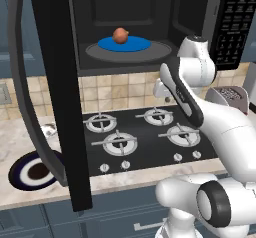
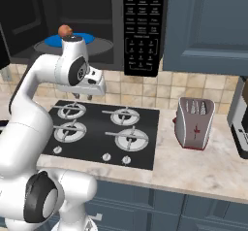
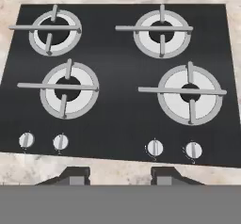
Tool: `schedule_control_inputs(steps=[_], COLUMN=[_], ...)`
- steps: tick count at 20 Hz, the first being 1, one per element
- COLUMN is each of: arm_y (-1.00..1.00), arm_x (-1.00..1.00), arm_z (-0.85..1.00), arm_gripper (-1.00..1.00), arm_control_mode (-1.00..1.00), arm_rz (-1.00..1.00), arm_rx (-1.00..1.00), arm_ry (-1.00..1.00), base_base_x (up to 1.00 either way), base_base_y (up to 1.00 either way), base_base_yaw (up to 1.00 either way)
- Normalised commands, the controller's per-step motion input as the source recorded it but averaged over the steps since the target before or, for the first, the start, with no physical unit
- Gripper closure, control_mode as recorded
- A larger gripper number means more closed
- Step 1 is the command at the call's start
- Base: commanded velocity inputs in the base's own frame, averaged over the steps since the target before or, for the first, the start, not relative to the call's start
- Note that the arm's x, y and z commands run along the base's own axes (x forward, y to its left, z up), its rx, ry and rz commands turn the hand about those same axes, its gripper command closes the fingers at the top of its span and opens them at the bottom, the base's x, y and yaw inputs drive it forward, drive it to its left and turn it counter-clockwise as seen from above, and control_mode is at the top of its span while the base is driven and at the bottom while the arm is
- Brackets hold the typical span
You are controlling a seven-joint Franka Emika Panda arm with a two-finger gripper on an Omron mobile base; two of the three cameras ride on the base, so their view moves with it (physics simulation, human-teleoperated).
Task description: Pick the onion from the microwave and place it on plate located on the counter.
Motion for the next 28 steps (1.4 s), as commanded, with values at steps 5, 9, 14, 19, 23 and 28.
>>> schedule_control_inputs(steps=[5,9,14,19,23,28], arm_y=[-0.02,0.5,0.63,0.45,0.54,0.16], arm_x=[-0.03,-0.18,-0.11,0.1,0.45,0.76], arm_z=[0.2,0.79,1.0,0.86,0.59,0.16], arm_gripper=[-1.0,-1.0,-1.0,-1.0,-1.0,-1.0], arm_control_mode=[-1.0,-1.0,-1.0,-1.0,-1.0,-1.0], arm_rz=[0.0,0.0,0.0,-0.01,-0.08,-0.09], arm_rx=[0.0,-0.02,0.0,-0.01,-0.01,0.0], arm_ry=[-0.07,-0.29,-0.45,-0.45,-0.3,-0.03], base_base_x=[0.0,0.0,0.0,0.0,0.0,0.0], base_base_y=[0.0,0.0,0.0,0.0,0.0,0.0], base_base_yaw=[0.0,0.0,0.0,0.0,0.0,0.0])
